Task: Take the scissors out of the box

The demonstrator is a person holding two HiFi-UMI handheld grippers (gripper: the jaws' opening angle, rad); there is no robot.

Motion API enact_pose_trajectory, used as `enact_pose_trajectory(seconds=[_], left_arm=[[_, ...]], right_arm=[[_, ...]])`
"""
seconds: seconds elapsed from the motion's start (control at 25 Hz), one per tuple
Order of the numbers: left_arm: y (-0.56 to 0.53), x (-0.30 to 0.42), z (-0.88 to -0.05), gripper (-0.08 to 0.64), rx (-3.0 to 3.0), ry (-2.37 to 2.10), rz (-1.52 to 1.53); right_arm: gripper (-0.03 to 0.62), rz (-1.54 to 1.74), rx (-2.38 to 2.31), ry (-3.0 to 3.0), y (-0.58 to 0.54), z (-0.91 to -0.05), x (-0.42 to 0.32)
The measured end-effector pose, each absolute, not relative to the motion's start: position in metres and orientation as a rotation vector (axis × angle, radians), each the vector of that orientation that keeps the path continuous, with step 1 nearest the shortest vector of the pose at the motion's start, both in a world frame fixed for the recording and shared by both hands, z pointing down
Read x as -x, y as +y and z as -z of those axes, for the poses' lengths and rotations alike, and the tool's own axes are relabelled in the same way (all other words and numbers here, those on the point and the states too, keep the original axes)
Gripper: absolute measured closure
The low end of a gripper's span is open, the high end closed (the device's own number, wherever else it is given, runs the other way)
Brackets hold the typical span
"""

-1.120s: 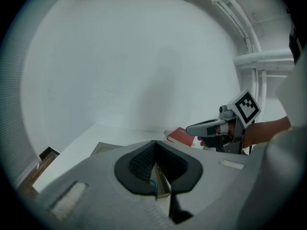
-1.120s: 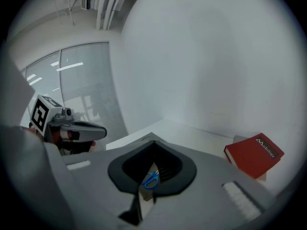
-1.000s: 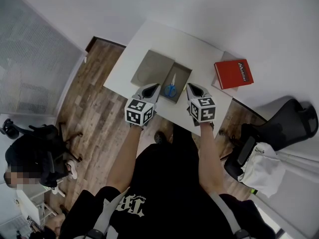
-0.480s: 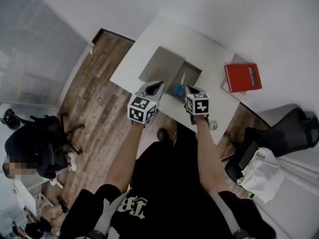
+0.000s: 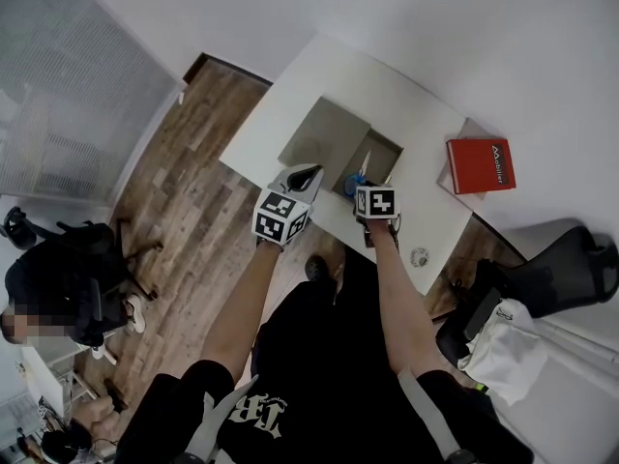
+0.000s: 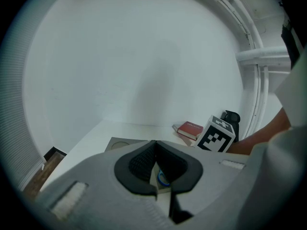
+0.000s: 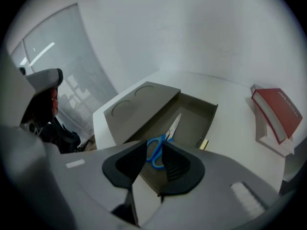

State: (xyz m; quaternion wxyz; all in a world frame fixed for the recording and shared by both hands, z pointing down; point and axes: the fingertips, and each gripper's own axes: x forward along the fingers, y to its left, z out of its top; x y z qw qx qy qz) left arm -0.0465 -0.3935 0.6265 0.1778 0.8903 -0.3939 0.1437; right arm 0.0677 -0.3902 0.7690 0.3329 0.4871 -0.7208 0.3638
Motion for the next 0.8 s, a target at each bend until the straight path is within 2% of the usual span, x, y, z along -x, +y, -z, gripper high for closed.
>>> enact_pose_trajectory(seconds=[0.36, 0.8], left_arm=[[-0.412, 0.065, -0.636, 0.561, -2.517, -1.105, -0.395], [-0.416, 0.088, -0.638, 0.561, -2.51, -1.106, -0.38]], right_arm=[[0.462, -1.017, -1.266, -1.729, -0.39, -0.804, -0.062], [0.475, -1.045, -1.124, -1.514, -0.385, -0.834, -0.057]])
